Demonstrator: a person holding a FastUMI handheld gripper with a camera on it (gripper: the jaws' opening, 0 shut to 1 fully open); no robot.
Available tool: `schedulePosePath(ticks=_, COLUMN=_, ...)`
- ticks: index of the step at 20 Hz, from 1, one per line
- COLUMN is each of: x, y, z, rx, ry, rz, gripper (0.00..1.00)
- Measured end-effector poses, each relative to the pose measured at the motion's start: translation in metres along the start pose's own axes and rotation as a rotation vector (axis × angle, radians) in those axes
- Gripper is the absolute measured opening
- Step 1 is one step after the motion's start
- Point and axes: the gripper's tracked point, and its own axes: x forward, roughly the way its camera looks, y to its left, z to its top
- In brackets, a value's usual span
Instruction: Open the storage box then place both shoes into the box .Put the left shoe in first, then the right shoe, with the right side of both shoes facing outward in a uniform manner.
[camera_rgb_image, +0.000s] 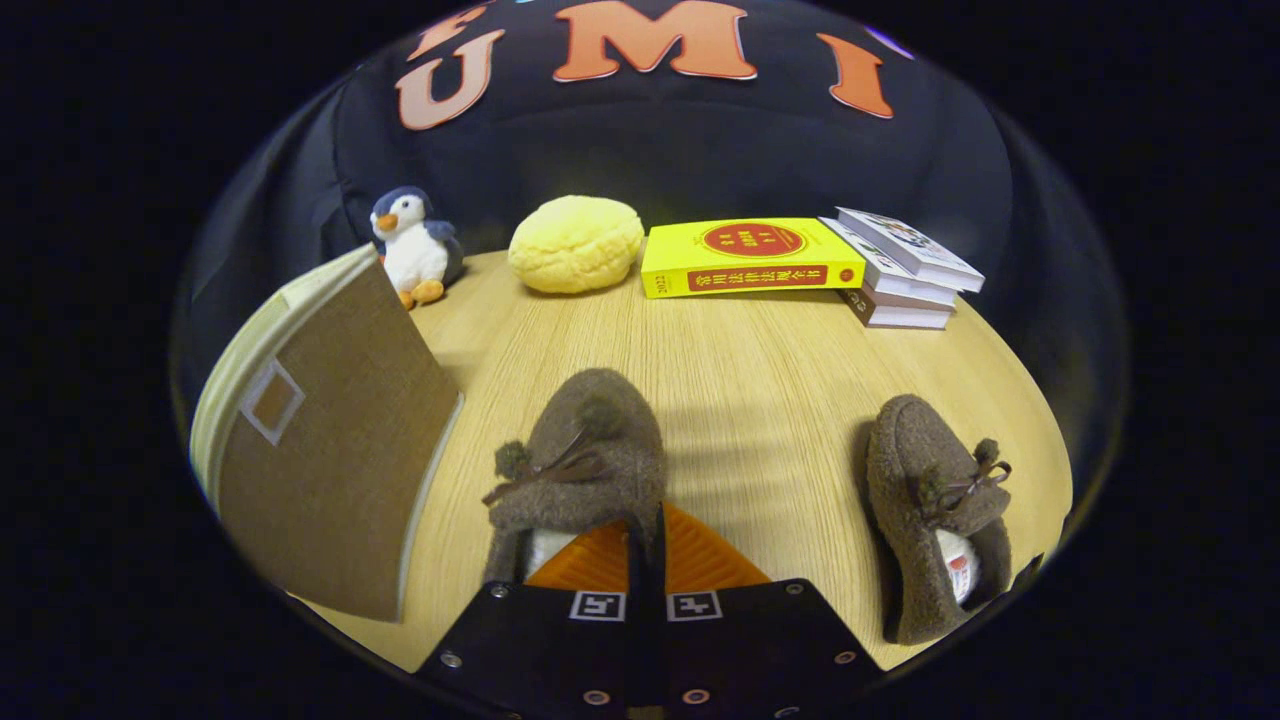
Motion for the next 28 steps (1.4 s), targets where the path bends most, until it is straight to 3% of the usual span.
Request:
schedulePosePath(ticks=8, x=-0.089, y=0.001, z=0.087, rx=0.063, ry=-0.157, rz=-0.139, gripper=0.01)
schedulePosePath(ticks=15, x=-0.146, y=0.108, z=0.145, rx=0.130, ry=-0.250, rz=-0.047, gripper=0.00)
schedulePosePath(ticks=21, x=-0.133, y=0.211, z=0.135, rx=0.099, ry=-0.196, rz=0.045, gripper=0.01)
schedulePosePath(ticks=28, x=-0.084, y=0.273, z=0.070, rx=0.084, ry=-0.020, rz=0.044, gripper=0.01)
